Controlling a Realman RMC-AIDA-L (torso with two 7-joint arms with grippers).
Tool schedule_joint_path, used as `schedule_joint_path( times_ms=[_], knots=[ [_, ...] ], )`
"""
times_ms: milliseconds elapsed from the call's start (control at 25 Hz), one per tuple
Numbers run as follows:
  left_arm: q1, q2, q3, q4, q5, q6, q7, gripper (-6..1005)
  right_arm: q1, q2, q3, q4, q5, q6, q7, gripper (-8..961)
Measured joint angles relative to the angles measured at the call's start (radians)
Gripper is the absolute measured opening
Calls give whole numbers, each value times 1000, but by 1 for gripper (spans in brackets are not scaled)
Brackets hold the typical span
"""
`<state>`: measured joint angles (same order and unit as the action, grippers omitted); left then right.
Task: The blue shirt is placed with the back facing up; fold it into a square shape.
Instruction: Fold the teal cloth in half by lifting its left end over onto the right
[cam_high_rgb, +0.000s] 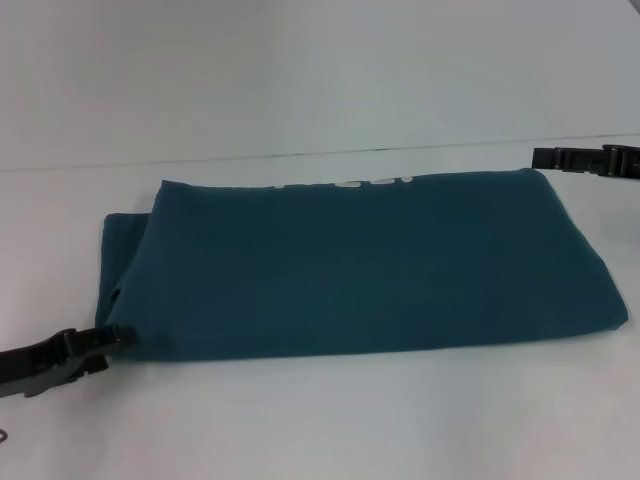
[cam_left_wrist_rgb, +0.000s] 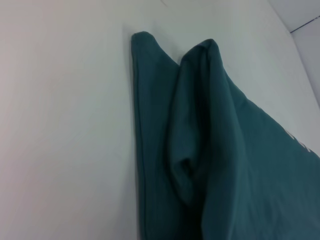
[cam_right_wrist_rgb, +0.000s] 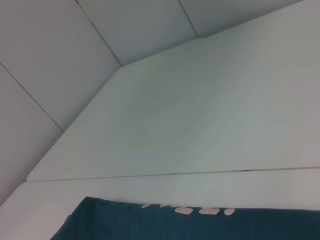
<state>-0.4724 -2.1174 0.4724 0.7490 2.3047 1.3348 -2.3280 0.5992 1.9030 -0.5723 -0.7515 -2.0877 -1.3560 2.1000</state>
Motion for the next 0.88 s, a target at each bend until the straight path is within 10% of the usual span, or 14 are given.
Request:
schedule_joint_path(
  times_ms=[880],
  knots=[
    [-32,4,25,-1,16,-36,-15,714,4,-1,1,-2,0,0,2,778]
  ],
)
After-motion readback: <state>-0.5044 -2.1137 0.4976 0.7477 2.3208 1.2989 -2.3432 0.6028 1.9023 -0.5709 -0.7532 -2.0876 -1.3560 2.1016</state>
